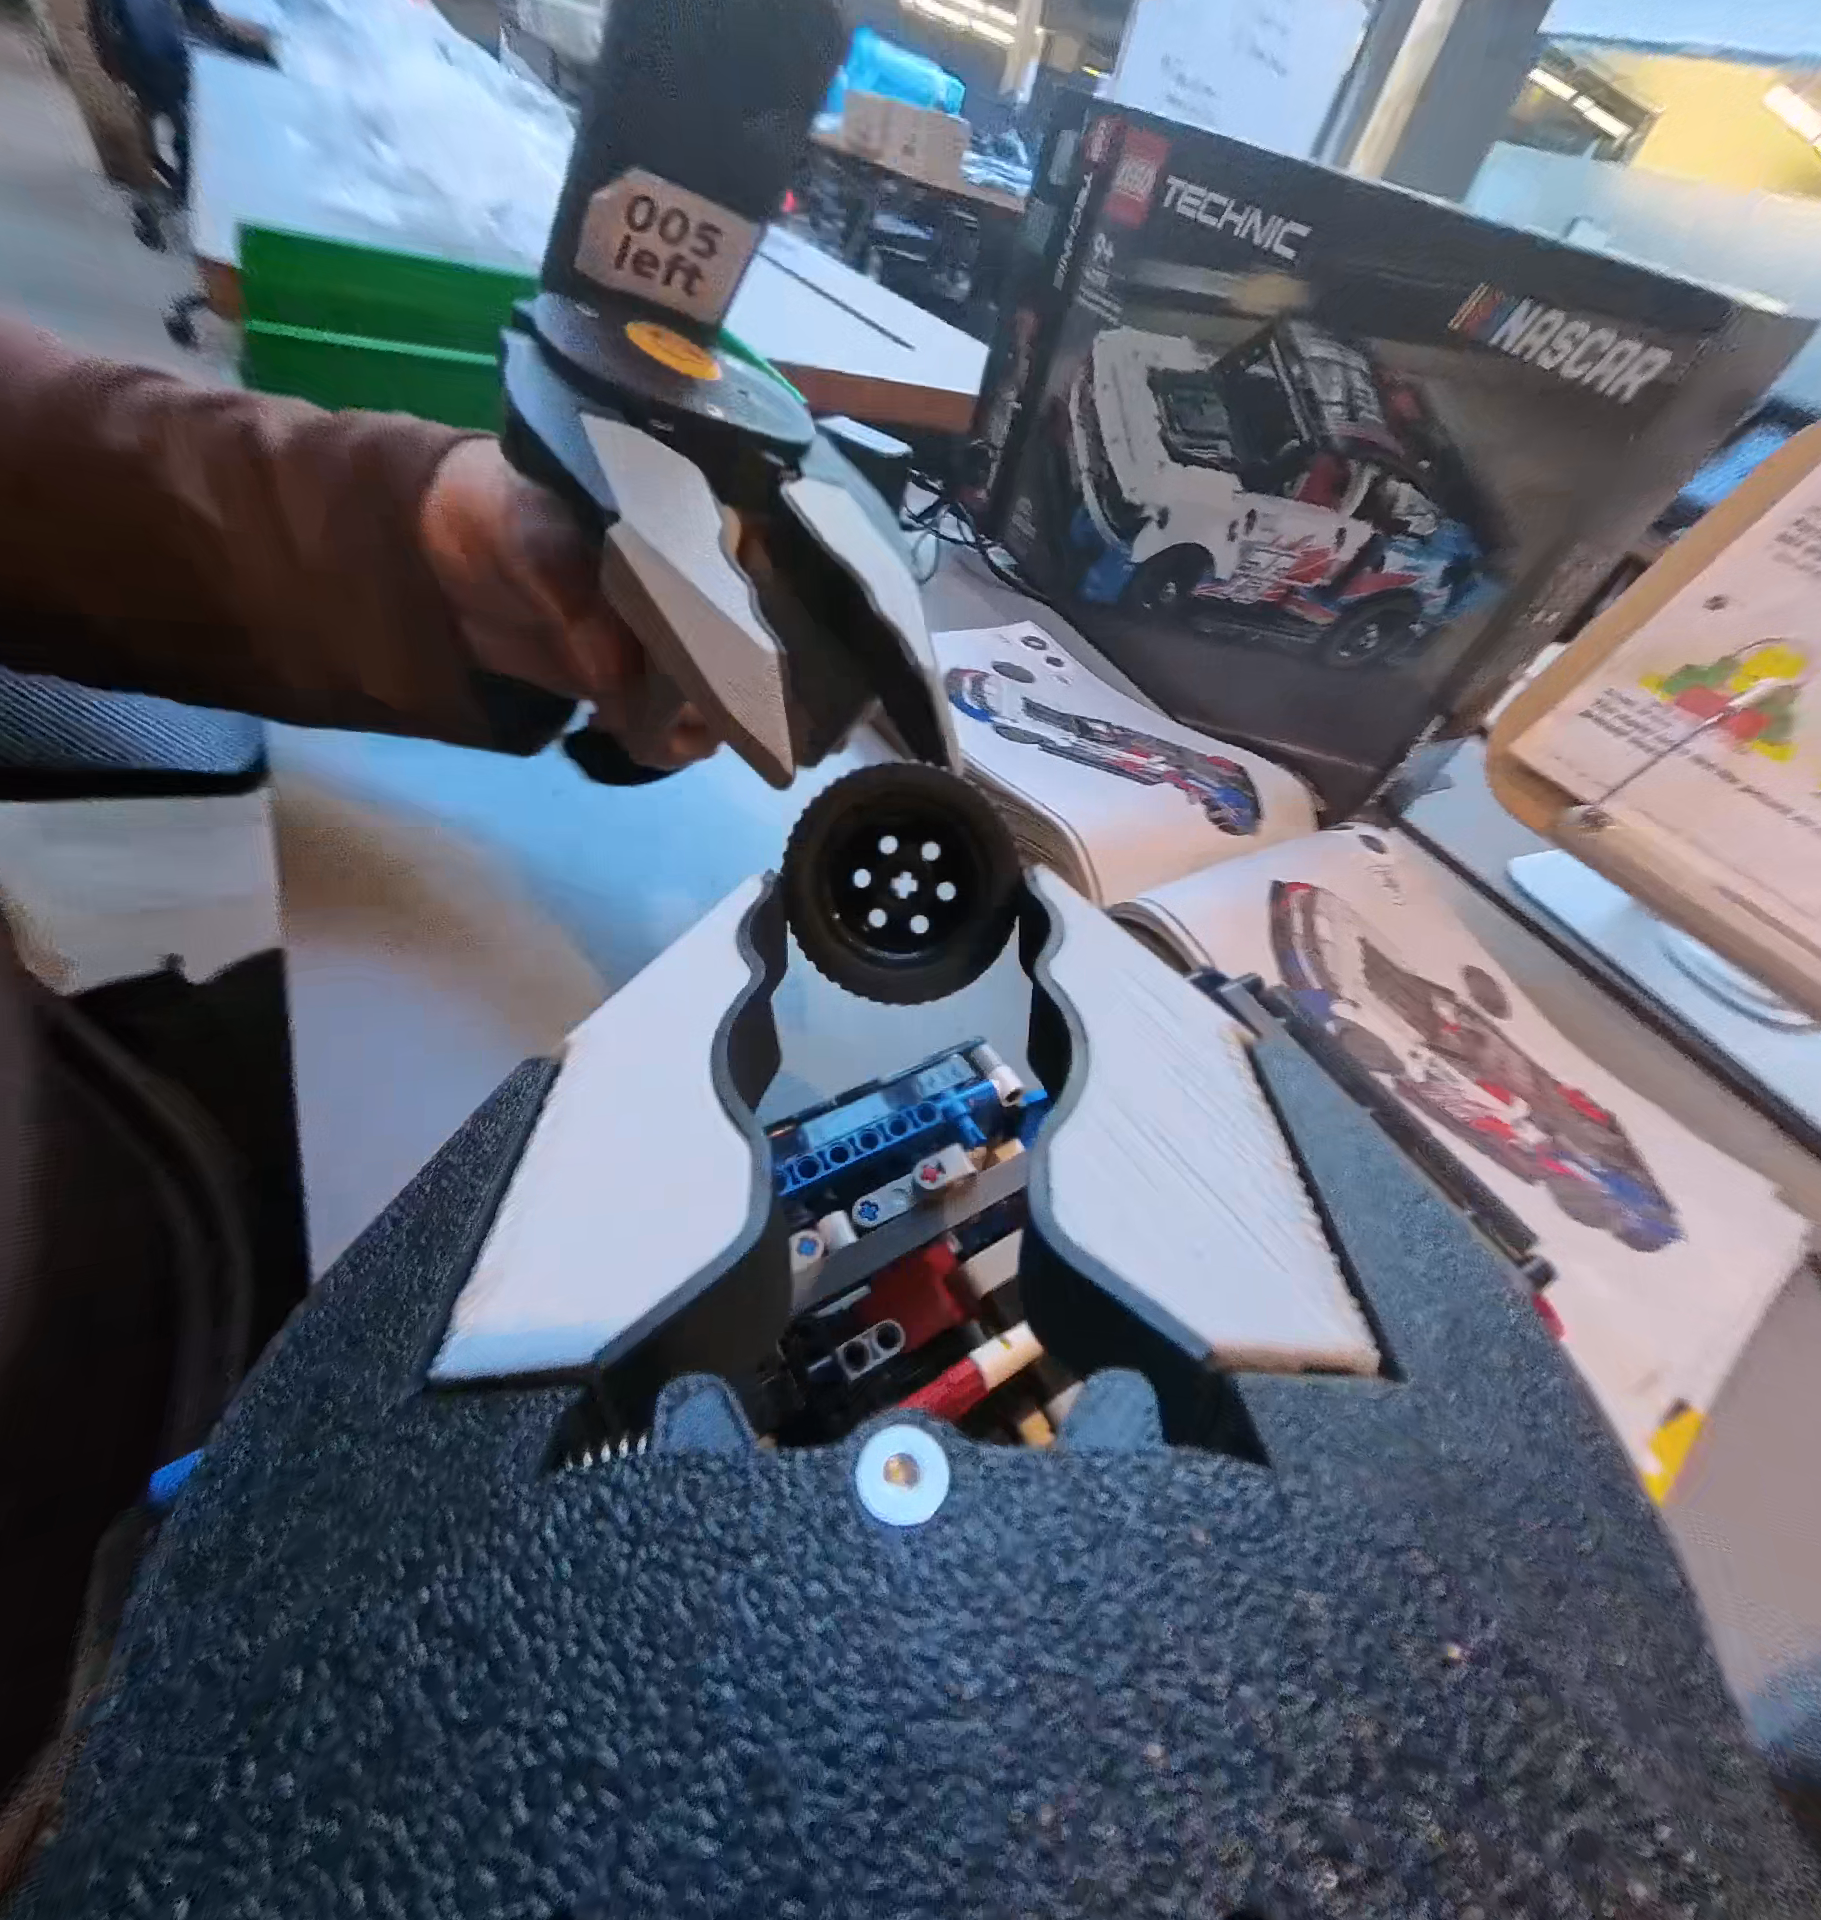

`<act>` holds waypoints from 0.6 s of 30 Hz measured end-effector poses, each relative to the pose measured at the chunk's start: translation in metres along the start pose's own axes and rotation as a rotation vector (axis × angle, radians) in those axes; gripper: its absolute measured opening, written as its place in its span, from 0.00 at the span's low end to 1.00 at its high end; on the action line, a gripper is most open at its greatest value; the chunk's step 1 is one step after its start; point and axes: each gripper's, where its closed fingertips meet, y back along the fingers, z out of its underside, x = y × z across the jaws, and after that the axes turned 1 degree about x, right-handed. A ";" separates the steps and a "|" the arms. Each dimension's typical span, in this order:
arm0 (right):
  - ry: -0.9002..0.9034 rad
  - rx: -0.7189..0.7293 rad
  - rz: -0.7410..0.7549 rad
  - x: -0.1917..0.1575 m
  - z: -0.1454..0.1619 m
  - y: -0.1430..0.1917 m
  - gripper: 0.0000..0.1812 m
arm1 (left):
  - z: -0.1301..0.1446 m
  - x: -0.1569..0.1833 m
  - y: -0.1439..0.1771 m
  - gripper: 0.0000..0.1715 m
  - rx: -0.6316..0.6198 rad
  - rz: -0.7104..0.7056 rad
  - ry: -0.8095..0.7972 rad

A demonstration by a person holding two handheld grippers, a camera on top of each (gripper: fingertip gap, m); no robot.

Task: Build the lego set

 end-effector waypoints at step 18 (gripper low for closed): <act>0.024 0.148 -0.124 -0.019 -0.021 0.009 0.22 | -0.017 0.035 -0.012 0.23 0.140 0.281 -0.306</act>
